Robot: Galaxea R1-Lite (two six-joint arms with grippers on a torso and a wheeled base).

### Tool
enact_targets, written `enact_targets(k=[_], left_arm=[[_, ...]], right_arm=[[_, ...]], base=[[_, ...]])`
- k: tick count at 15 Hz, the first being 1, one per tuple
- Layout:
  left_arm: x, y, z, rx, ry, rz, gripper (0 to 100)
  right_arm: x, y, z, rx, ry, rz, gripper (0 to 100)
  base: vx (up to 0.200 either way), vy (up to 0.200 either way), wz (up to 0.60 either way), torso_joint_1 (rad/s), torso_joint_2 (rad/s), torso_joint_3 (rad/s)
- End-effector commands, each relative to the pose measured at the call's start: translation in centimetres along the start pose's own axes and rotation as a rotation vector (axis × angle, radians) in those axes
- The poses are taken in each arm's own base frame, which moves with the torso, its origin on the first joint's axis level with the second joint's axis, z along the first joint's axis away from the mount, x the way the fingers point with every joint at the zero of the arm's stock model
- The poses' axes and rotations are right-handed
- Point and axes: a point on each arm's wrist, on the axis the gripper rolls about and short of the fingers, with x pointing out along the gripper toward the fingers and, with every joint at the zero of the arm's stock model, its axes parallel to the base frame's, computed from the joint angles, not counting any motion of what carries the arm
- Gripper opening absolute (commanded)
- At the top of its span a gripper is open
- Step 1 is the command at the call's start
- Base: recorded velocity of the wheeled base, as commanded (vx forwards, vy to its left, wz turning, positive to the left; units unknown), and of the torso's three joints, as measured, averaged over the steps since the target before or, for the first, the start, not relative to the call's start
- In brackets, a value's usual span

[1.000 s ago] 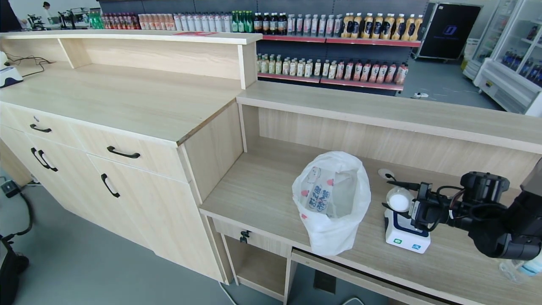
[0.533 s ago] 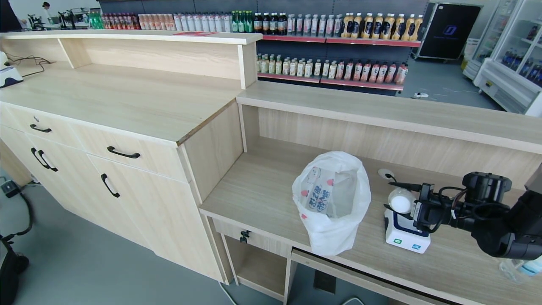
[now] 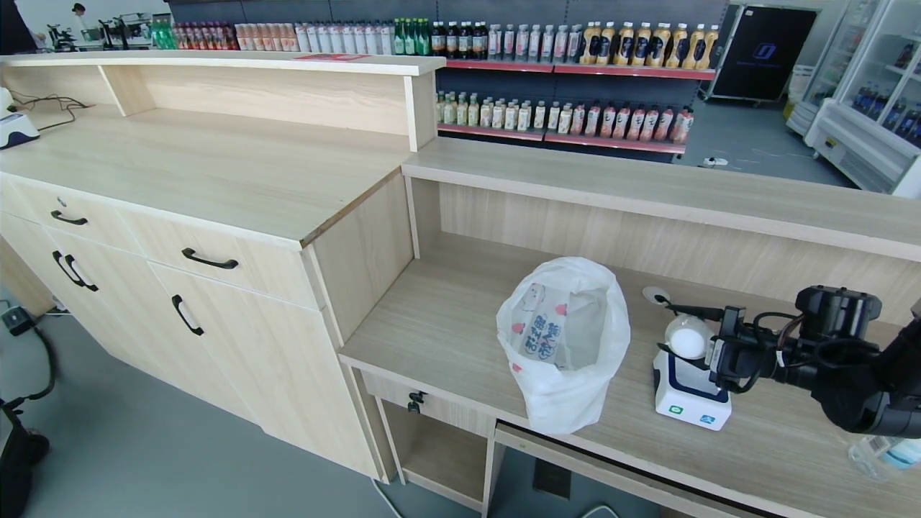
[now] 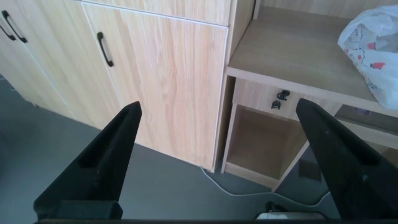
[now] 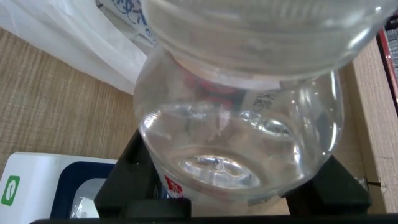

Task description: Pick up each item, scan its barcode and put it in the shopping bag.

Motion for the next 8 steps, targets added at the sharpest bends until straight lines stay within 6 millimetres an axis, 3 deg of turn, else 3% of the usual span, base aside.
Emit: enact_targets(k=[1,8], left_arm=[[0.00,0.00,0.00,0.000,-0.001,0.000,100],[0.00,0.00,0.00,0.000,-0.001,0.000,100]], right_arm=[[-0.76,-0.63,0.05,-0.016,0.013,-0.004,0],[-1.19,-0.59,-0.07,-0.023,0.018,0.017,0]], base=[[0.000,0.000,0.00,0.000,0.00,0.000],[0.000,0.000,0.00,0.000,0.00,0.000]])
